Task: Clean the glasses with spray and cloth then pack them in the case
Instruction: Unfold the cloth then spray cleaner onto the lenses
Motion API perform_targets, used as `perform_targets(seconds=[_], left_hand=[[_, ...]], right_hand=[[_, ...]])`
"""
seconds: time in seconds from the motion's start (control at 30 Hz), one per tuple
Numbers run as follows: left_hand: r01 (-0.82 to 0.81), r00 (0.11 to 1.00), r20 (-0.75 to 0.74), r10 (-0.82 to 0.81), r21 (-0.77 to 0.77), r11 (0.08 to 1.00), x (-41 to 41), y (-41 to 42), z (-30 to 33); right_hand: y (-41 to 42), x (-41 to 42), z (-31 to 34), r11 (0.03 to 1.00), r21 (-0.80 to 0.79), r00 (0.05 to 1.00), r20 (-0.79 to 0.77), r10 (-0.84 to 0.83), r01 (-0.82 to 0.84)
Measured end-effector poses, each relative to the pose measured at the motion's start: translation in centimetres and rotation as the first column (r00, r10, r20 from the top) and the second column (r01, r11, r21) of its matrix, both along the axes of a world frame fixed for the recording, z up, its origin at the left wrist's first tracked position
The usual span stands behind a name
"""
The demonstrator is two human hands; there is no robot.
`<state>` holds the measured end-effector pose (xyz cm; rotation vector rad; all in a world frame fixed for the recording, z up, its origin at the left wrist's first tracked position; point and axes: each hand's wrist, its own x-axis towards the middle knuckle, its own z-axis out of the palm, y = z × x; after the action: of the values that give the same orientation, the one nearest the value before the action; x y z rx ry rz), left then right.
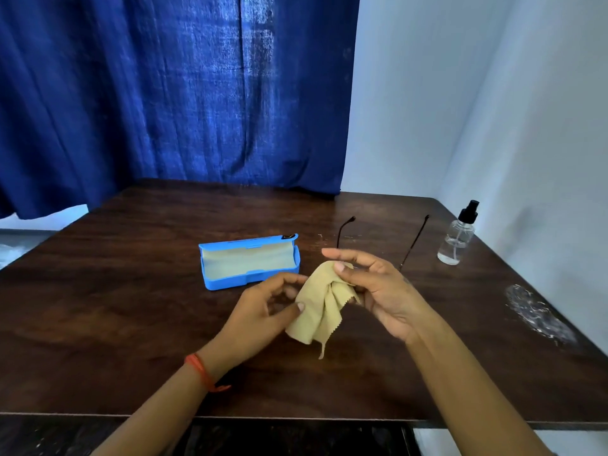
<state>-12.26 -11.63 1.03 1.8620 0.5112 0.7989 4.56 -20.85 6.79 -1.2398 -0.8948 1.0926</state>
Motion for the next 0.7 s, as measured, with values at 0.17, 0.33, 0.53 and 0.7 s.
perform_targets(seconds=[0.17, 0.33, 0.53, 0.7], left_hand=[[0.122, 0.992, 0.033, -0.119, -0.432, 0.894, -1.5, 0.6, 1.9], [0.008, 0.958, -0.281, -0.062, -0.191, 0.982, -1.6, 1.0, 2.0], [0.022, 0.869, -0.458, 0.186, 0.412, 0.911, -1.8, 1.9, -0.2], [0.050, 0.877, -0.434, 0.207, 0.510, 0.858, -2.4, 1.6, -0.6]], right_hand=[[-0.6, 1.1, -0.3, 0.997, -0.078, 0.990, 0.136, 0.036, -0.026], [-0.5, 1.2, -2.3, 0.981, -0.170, 0.853, 0.522, 0.006, 0.097], [-0.4, 1.6, -4.8, 0.987, -0.130, 0.560, 0.826, 0.054, 0.098], [-0.2, 1.7, -5.2, 0.987, -0.004, 0.410, 0.910, -0.063, 0.162]])
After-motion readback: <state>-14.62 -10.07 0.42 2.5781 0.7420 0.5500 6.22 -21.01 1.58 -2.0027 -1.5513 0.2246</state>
